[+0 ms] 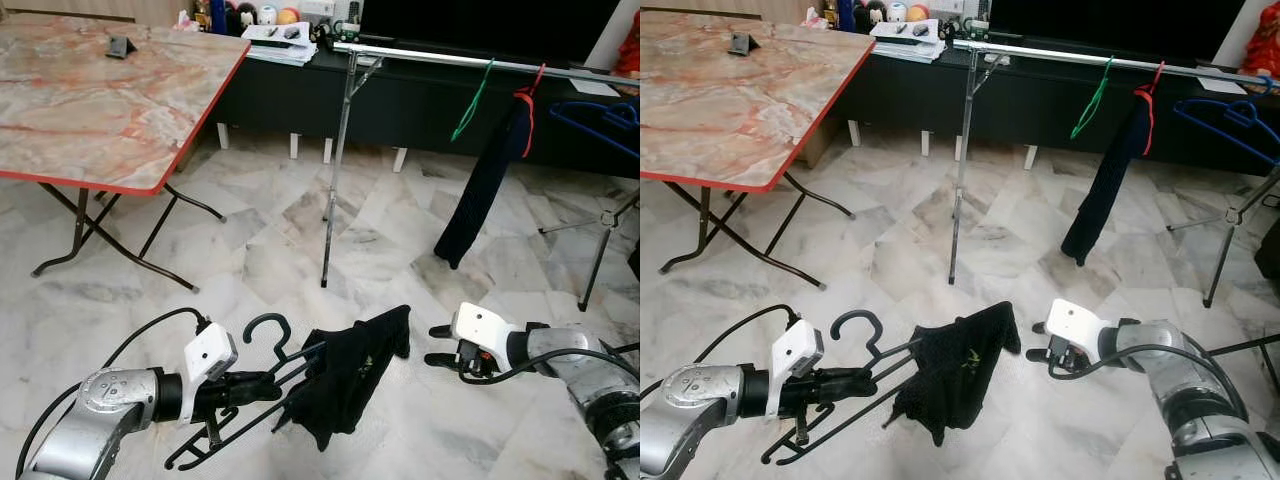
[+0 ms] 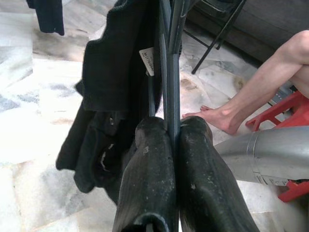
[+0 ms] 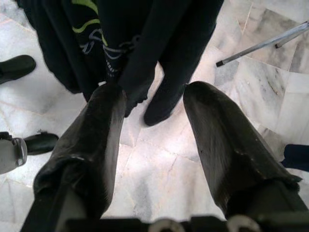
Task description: Hang hanger
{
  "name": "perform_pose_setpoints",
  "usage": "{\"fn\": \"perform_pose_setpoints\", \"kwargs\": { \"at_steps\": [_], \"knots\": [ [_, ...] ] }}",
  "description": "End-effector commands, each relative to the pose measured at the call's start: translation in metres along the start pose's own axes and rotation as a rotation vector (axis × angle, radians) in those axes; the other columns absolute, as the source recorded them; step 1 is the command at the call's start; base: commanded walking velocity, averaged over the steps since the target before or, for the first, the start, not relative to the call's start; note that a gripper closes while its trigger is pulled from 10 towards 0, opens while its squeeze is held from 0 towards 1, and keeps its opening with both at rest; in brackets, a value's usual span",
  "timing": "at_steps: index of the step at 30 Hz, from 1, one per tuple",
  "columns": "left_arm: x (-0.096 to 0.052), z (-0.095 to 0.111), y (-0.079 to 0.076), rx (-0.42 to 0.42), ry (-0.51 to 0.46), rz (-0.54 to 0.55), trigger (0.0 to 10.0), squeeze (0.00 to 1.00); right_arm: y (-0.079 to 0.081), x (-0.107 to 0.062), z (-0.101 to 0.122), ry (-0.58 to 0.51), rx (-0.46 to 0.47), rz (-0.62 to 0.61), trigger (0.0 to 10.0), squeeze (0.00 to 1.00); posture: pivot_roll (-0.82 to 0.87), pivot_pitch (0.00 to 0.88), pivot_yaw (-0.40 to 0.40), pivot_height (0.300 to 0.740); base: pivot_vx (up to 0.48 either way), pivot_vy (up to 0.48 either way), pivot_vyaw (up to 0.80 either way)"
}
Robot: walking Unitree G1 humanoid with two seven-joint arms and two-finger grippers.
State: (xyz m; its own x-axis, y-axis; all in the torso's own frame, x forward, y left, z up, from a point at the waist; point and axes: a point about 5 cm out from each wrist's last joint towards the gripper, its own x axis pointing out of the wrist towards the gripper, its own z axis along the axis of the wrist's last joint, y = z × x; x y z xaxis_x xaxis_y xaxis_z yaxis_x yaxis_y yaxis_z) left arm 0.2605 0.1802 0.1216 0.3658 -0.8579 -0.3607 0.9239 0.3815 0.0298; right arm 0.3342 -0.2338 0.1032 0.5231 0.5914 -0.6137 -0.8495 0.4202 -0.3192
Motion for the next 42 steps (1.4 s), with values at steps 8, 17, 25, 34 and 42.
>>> {"fn": "perform_pose_setpoints", "kwargs": {
  "at_steps": [8,17,25,34,42],
  "knots": [
    [0.005,0.019,-0.008,0.035,-0.063,-0.083,0.0,0.00,0.007,0.005,-0.005,-0.006,0.042,0.017,10.0,0.00,0.08,0.125,-0.102,0.740,0.000,0.000,0.00],
    [0.009,0.032,-0.019,0.060,-0.086,-0.165,0.0,0.00,0.010,0.012,-0.002,-0.036,0.072,0.010,10.0,0.00,0.09,0.138,-0.105,0.740,0.000,0.000,0.00],
    [0.011,0.037,-0.024,0.069,-0.091,-0.198,0.0,0.00,0.009,0.015,0.002,-0.066,0.097,-0.035,5.8,0.00,0.09,0.146,-0.104,0.740,0.000,0.000,0.00],
    [0.014,0.044,-0.028,0.070,-0.113,-0.219,0.0,0.00,0.012,0.021,0.005,-0.137,0.171,-0.023,0.0,0.00,0.09,0.156,-0.104,0.740,0.000,0.000,0.00],
    [0.014,0.046,-0.028,0.070,-0.121,-0.222,0.0,0.00,0.014,0.022,0.005,-0.158,0.200,-0.011,0.0,0.00,0.09,0.164,-0.104,0.740,0.000,0.000,0.00]
  ]
}}
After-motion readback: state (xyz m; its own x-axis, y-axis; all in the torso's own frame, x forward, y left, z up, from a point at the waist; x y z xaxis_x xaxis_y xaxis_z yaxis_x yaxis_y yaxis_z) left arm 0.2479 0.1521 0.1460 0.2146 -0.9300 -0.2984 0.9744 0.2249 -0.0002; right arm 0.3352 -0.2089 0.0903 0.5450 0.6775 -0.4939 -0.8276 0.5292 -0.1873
